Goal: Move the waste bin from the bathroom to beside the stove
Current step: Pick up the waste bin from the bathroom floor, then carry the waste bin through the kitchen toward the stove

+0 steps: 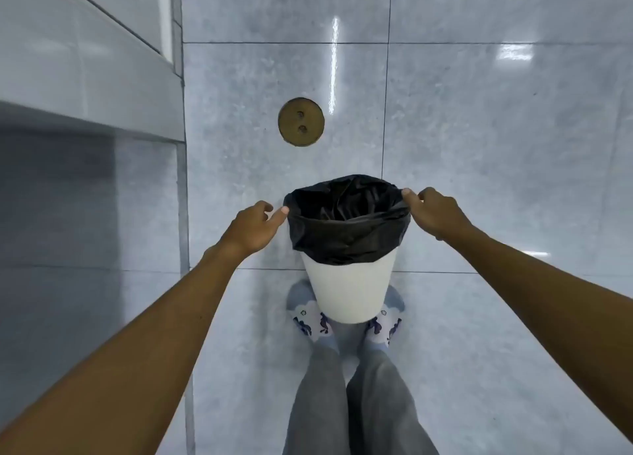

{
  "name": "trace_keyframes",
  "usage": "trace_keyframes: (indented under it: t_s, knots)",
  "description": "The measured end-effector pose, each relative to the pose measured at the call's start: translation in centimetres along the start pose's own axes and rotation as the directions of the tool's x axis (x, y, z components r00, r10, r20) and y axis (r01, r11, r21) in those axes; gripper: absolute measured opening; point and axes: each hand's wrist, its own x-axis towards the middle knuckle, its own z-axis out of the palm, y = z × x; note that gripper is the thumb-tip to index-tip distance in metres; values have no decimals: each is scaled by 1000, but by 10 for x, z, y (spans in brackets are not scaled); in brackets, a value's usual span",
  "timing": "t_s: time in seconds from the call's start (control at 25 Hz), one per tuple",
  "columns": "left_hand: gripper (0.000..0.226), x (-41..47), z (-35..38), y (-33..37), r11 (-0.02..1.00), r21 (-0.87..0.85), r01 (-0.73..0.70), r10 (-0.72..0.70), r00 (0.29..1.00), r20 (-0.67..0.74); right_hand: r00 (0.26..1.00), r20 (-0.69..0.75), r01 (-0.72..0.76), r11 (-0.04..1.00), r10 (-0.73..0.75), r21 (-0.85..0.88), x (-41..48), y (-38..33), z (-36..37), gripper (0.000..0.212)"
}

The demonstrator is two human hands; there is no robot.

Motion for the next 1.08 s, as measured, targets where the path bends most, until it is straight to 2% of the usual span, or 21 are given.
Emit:
trace_keyframes:
  t_s: [0.08, 0.16, 0.28, 0.4, 0.48, 0.52, 0.6, 0.68, 0.88, 1.08]
  knots:
    - [75, 28, 10, -2, 999, -21, 31, -31, 999, -11, 998, -11, -63, 996, 64, 69, 23, 0, 12, 70]
    - [73, 53, 20, -3, 992, -77, 95, -95, 995, 9, 987, 72, -157, 971, 146, 182, 45, -4, 23, 52]
    - [32, 74, 36, 0, 940, -289, 181, -171, 983, 62, 968, 150, -236, 928, 199, 289, 60, -10, 32, 13]
    - [15, 62, 38, 7, 915, -351, 199, -189, 980, 64, 977, 83, -210, 942, 195, 260, 47, -9, 28, 15]
    - [8, 34, 29, 14, 914, -377, 153, -154, 988, 29, 987, 26, -162, 952, 161, 261, 19, -10, 17, 13]
    - [19, 17, 22, 15, 915, -384, 126, -128, 992, 22, 990, 0, -133, 956, 138, 260, 0, -12, 9, 10]
    - [44, -23, -3, 24, 920, -386, 65, -71, 997, -1, 993, -74, -74, 962, 96, 262, -39, -18, -14, 20]
    - [56, -59, -34, 38, 932, -362, -6, -4, 1000, -26, 991, -122, -18, 961, 54, 276, -75, -33, -40, 24]
    - [48, -172, -159, 119, 932, -359, -46, 13, 995, -95, 981, -190, 106, 946, -49, 307, -194, -106, -161, 22]
    - [42, -290, -273, 227, 921, -328, -211, 146, 966, -212, 939, -314, 239, 925, -143, 294, -295, -172, -302, 20]
